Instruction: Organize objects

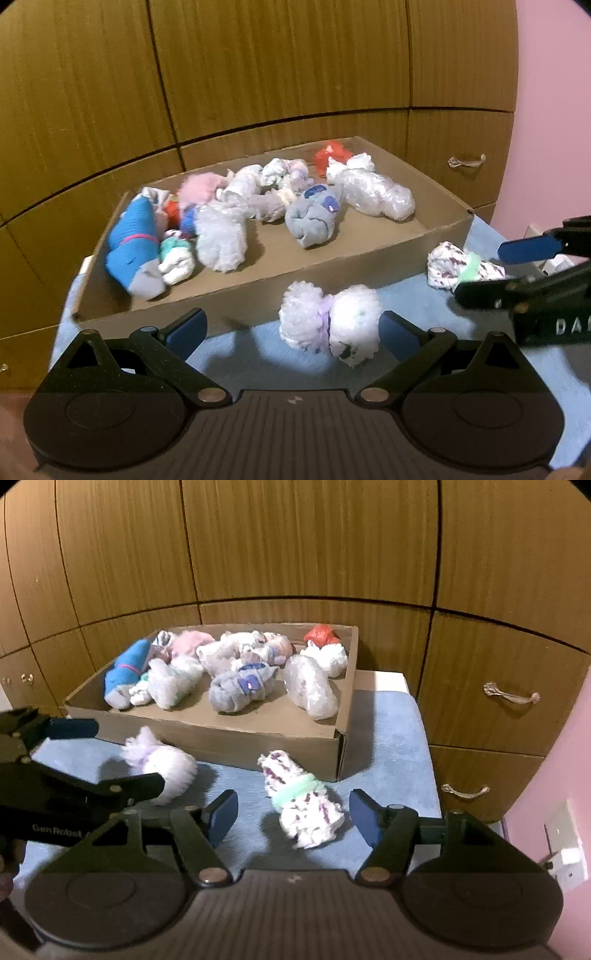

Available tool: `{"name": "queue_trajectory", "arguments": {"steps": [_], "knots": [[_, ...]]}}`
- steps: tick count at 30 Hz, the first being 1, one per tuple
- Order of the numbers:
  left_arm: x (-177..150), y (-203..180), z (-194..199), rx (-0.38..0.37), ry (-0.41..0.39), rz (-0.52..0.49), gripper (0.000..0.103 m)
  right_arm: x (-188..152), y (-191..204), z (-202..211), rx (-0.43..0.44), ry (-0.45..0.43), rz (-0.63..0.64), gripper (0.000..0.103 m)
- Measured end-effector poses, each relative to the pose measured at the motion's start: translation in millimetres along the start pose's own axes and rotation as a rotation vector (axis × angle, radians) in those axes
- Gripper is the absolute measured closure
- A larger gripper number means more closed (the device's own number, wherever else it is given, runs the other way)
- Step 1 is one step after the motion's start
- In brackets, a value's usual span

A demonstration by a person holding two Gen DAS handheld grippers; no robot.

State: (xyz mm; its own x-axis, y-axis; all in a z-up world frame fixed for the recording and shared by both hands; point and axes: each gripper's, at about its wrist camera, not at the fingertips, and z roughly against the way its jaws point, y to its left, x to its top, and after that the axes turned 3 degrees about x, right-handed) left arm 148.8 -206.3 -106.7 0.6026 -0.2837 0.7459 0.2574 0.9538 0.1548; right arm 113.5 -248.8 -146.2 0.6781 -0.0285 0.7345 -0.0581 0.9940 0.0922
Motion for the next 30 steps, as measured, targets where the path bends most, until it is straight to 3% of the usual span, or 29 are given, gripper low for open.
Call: {"name": "queue_trajectory", "arguments": {"steps": [11,15,18,30], "knots": [[-10.8,-8.8,-26.8,-0.075,0.022,0.046,0.005,-10.2,-2.1,-6.3,-0.014,0.027,0.047,0.057],[-12.2,-4.3,-25.7,-0.072,0.018,0.087,0.015,-12.3,4.3,-2.6,-0.009,0.029,0.070,0.062],[-12.3,0.2,-22.0,-0.072,0.014,0.109,0.031,-14.8,10.5,3.4,0.002,0.031,0.081,0.063],[-25.2,18.8,1.0,-0.033,0.002,0.116,0.036,-16.2,31.2,8.9,-0.028,0.063,0.130,0.063]]}}
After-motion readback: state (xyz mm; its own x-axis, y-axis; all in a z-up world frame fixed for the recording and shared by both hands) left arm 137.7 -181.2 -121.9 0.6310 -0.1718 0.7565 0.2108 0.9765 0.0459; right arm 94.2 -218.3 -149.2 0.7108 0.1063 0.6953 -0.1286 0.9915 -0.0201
